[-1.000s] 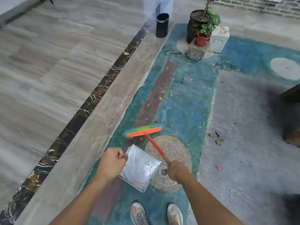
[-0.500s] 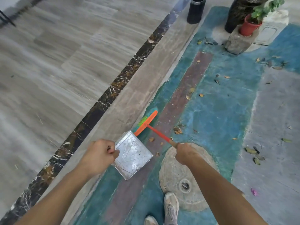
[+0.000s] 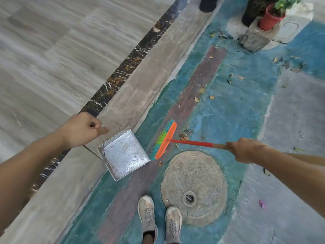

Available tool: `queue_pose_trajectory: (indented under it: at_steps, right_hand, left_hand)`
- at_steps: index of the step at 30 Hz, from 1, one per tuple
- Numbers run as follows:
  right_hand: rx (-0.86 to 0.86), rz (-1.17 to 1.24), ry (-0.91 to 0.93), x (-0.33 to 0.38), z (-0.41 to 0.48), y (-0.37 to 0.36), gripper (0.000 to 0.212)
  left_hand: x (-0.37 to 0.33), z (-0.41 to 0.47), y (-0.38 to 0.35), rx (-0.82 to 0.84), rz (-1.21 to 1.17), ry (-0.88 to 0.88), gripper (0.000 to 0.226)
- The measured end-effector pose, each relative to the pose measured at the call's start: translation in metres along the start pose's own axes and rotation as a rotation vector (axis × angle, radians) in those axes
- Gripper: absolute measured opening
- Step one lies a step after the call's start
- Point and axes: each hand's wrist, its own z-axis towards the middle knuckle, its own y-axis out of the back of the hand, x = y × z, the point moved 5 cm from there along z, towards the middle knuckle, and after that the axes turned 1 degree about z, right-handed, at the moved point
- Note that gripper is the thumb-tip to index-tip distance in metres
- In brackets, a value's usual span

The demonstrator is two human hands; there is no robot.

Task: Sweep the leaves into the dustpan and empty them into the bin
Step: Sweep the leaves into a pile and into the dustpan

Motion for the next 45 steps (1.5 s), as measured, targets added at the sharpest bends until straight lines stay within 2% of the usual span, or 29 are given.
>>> queue_pose_trajectory:
  at_steps: [7, 14, 17, 24, 30, 34, 39, 45]
  right_hand:
    - [-0.011, -0.063, 0.063, -0.034, -0.013, 0.036, 0.041]
    - [0.071, -0.167, 0.179, 0.031, 0.008, 0.051, 0.042]
    - [0.077, -0.217, 0.163, 0.036, 0.016, 0.053, 0.045]
    - [0.089, -0.207, 0.024, -0.026, 0.004, 0.074, 0.040]
    - [0.077, -0.183, 0.042, -0.073, 0.006, 0.096, 0.039]
    - [0.027, -0.134, 0.069, -0.072, 0.030, 0.101, 0.037]
    - [0.049, -0.088, 0.070, -0.068, 0.070, 0.083, 0.037]
    - [0.120, 0.044, -0.016, -0.154, 0.056, 0.037, 0.034]
  left_hand:
    - [-0.013, 0.036, 0.034, 0.048, 0.012, -0.039, 0.064]
    - [-0.037, 0.067, 0.044, 0.131, 0.081, -0.177, 0.060]
    - [-0.048, 0.077, 0.039, 0.133, 0.104, -0.247, 0.057]
    - [-0.082, 0.105, 0.025, 0.183, 0.063, -0.358, 0.060]
    - [-0.109, 0.133, 0.015, 0.197, 0.073, -0.355, 0.059]
    - [-0.126, 0.145, 0.006, 0.227, 0.101, -0.388, 0.058]
    - [-0.144, 0.157, 0.003, 0.222, 0.191, -0.385, 0.056]
    - [-0.155, 0.177, 0.010, 0.255, 0.203, -0.322, 0.059]
